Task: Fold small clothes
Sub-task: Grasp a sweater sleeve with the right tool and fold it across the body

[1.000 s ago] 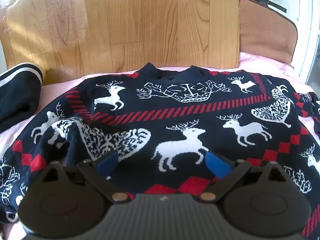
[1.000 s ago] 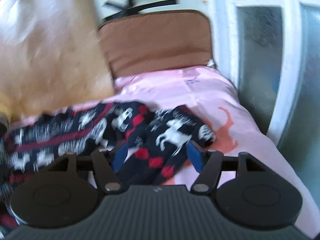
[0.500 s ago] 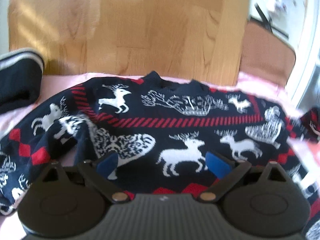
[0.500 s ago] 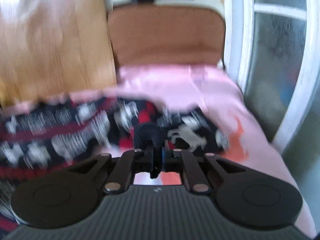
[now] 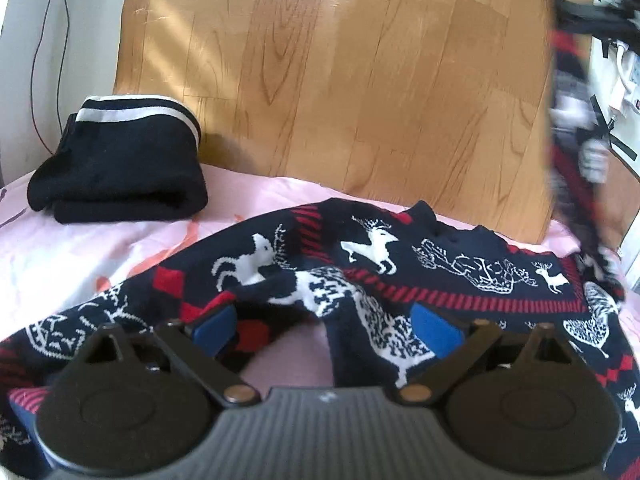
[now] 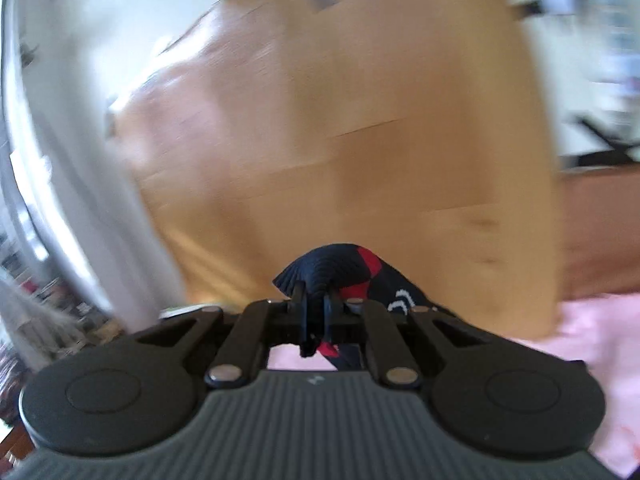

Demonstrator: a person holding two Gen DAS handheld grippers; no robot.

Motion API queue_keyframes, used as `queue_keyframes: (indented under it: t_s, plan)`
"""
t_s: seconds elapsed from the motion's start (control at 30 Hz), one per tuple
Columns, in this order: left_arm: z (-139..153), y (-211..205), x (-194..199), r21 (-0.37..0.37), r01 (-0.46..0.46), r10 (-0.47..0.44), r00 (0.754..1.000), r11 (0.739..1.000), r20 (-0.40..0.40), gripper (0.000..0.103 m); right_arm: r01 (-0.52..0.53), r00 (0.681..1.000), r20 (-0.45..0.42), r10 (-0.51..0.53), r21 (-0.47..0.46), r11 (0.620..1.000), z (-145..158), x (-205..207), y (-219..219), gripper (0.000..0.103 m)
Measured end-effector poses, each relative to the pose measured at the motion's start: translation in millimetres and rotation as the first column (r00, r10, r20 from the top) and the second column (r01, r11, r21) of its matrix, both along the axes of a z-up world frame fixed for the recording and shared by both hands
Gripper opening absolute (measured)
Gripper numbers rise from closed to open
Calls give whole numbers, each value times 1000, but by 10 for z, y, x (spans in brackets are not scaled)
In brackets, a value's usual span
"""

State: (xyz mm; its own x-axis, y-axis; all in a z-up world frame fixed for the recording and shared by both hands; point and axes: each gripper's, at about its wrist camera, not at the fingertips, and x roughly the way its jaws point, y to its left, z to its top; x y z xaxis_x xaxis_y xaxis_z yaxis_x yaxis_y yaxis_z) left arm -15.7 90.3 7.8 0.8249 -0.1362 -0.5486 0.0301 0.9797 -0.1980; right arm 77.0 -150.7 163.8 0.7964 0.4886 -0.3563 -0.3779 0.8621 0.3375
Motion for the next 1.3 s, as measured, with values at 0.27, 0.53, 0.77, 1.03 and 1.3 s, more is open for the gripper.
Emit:
queue_keyframes:
  t_s: [0.27, 0.53, 0.77, 1.03, 1.3]
  plan:
    - [-8, -45, -2, 12, 24, -24, 1000, 1000, -2, 98, -49, 985, -170, 44, -25, 998, -629, 353, 347, 10]
    - [-37, -94, 0, 31, 32, -32, 999, 999, 5, 99, 168, 954, -248, -169, -26, 985, -1234, 148, -703, 11]
    - [-49, -174, -10, 64, 50, -51, 998, 997, 22, 99, 443, 835, -231, -499, -255, 859, -1815, -177, -1490, 67]
    - [-74, -220, 29, 110, 22, -23, 1000, 994, 4, 99, 339, 932, -81, -352, -138, 930, -1604, -346, -1006, 62]
    - [-76, -205, 28, 103, 21, -21, 1000, 994, 4, 99, 80, 966, -234, -114, -151, 985, -1993, 53, -128, 29]
